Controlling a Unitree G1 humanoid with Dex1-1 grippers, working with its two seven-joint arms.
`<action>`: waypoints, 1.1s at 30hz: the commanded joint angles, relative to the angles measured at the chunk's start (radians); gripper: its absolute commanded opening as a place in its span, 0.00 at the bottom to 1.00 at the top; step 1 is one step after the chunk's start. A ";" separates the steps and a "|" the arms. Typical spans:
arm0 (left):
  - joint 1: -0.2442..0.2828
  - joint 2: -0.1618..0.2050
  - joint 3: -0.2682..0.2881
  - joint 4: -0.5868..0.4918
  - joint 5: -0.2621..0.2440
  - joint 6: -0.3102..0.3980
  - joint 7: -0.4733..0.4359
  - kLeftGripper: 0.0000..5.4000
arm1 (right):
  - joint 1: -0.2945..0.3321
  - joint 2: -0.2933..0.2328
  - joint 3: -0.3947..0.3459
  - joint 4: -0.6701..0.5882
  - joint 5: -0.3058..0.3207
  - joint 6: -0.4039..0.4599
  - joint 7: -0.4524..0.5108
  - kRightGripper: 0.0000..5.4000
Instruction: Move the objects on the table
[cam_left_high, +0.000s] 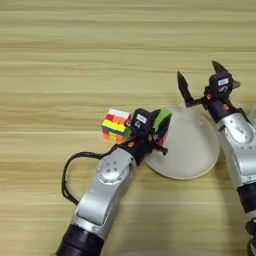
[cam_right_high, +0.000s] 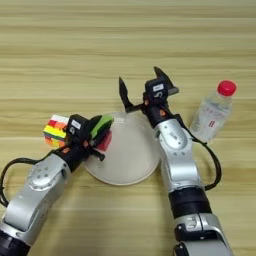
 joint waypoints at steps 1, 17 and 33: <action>-0.033 -0.050 -0.022 0.067 0.008 -0.020 -0.008 0.24 | 0.015 -0.003 -0.007 -0.027 0.006 0.026 -0.009 1.00; -0.086 -0.112 -0.165 0.159 0.021 -0.060 -0.007 0.24 | 0.025 0.001 -0.008 -0.018 0.001 0.029 -0.013 1.00; -0.132 -0.132 -0.220 0.261 0.008 -0.094 0.001 0.24 | 0.035 0.006 -0.009 -0.013 -0.002 0.026 -0.020 1.00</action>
